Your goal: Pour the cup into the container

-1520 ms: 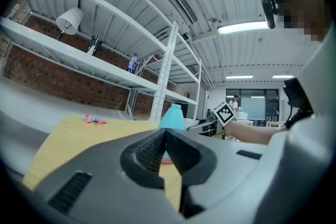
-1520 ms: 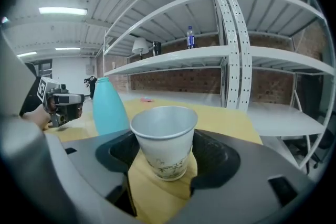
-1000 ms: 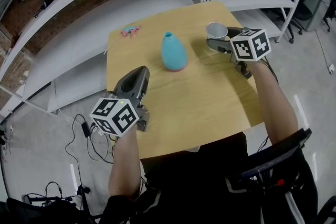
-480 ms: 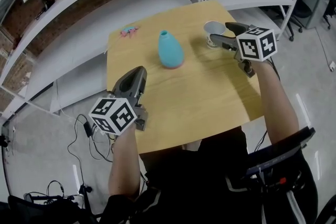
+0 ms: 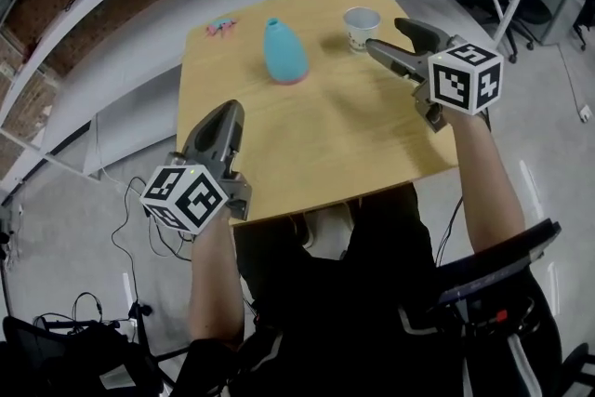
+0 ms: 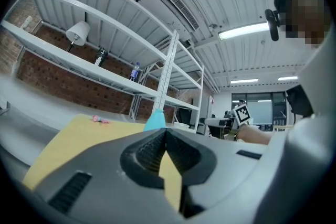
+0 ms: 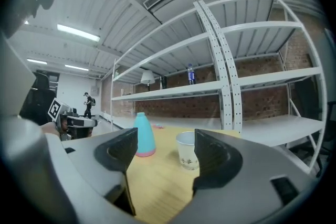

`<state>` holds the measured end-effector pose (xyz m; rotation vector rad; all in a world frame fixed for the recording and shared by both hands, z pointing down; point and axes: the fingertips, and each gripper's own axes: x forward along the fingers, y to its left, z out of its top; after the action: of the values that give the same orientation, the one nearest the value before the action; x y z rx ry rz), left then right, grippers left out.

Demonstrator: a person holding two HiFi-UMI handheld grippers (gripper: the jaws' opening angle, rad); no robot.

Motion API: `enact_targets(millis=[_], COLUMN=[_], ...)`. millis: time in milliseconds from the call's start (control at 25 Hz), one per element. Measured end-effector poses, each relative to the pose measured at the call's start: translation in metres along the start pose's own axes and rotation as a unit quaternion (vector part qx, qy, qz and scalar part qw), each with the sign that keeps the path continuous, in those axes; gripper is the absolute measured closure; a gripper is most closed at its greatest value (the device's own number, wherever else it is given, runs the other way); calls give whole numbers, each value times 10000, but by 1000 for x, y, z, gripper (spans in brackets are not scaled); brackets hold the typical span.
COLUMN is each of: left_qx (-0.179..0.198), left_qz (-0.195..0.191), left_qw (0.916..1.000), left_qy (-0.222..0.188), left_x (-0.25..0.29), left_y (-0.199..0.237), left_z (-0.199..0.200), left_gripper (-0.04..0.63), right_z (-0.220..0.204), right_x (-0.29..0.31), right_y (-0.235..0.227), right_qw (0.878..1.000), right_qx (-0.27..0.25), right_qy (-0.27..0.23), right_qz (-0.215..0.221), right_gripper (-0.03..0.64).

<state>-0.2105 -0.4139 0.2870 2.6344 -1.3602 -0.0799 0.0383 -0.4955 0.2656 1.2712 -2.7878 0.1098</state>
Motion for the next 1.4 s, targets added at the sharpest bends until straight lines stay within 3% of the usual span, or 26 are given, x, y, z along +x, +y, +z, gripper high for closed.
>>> enact_targets(millis=[80,240,360,960,1400], left_qx=[68,120,124,244,531], left_qz=[-40,-27,37,161,124], left_qw=[10000,9999,9998,9991,9983], left_qy=[39,-28,-118,-295,-214], left_x=[-14,-49,-80,-229,-309], left_y=[-20,-60,-83,-243,-337], left_z=[-5,-10,-12,-40,-62], left_gripper=[604,604,604,604,604], right_z=[3,8,4,-23,-25], right_x=[-17,-57,-84,-268,-375], right_y=[19,50,76,202,258], right_qw=[9999,9993,9989,9981,9974], right_qx=[-98,-62,38,-168,-159], right_qy=[-74,-318,-384,-311,-487], right_qz=[105,182,247,497,498], right_gripper=[284,498,594,615,615])
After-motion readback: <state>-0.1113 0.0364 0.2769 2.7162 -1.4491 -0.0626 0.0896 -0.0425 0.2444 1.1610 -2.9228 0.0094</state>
